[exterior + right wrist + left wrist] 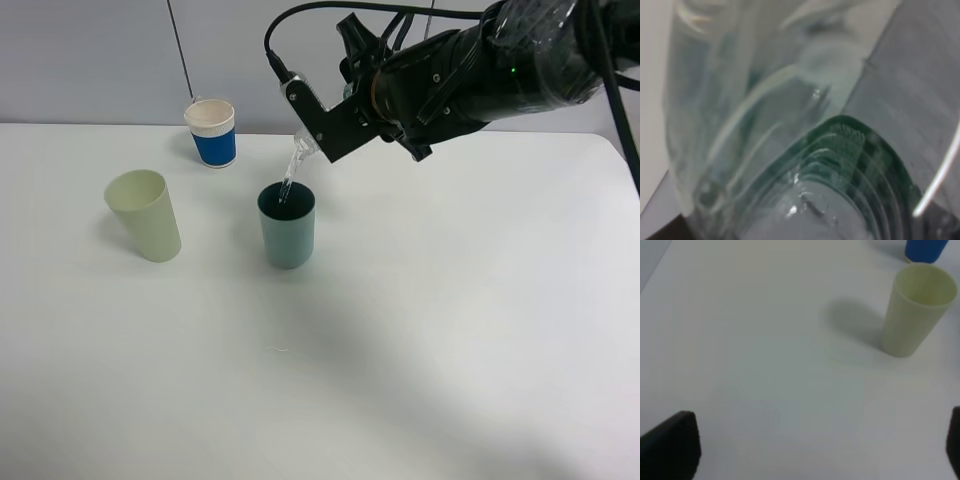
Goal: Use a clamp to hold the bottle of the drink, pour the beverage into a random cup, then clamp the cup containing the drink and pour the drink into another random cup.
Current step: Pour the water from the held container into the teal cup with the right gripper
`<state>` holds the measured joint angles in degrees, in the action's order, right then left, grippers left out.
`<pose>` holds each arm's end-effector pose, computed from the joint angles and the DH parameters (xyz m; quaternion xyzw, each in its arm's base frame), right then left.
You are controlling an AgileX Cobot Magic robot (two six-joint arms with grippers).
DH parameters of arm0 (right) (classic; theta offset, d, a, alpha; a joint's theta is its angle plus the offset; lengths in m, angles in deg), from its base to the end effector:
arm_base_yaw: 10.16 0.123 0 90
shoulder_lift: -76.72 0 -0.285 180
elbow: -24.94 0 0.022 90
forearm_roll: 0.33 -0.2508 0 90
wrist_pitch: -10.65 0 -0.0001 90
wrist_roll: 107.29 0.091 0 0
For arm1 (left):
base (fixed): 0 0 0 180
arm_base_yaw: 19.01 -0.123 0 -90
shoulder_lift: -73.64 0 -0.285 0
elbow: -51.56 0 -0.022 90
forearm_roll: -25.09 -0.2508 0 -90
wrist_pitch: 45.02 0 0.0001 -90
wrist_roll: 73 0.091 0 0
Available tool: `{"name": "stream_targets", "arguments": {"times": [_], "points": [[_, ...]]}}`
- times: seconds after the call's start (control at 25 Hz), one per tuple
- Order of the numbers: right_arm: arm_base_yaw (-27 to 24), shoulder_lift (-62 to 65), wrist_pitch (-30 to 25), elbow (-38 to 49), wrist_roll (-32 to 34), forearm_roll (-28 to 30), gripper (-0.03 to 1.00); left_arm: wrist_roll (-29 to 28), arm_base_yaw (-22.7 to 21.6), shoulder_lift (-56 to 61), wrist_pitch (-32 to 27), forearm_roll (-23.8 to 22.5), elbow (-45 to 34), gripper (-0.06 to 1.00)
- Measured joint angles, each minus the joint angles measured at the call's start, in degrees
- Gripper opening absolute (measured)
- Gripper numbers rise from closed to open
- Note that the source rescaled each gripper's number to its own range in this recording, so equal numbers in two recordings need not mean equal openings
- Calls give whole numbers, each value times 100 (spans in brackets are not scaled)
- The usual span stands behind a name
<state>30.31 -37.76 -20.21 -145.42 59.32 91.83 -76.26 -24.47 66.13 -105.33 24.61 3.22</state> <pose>0.3374 0.2265 0.2176 -0.7735 0.3666 -0.4457 0.2619 -0.0058 0.0001 0.2790 -0.0647 0.8463 0.0143 0.5286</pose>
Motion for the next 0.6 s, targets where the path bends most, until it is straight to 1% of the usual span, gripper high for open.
{"name": "stream_targets", "arguments": {"times": [0.2,0.44,0.6], "points": [[0,0,-6,0,189,180,2,0,0,0,0,0,0,100],[0,0,-6,0,227,332,2,0,0,0,0,0,0,100],[0,0,-6,0,243,591,2,0,0,0,0,0,0,100]]}}
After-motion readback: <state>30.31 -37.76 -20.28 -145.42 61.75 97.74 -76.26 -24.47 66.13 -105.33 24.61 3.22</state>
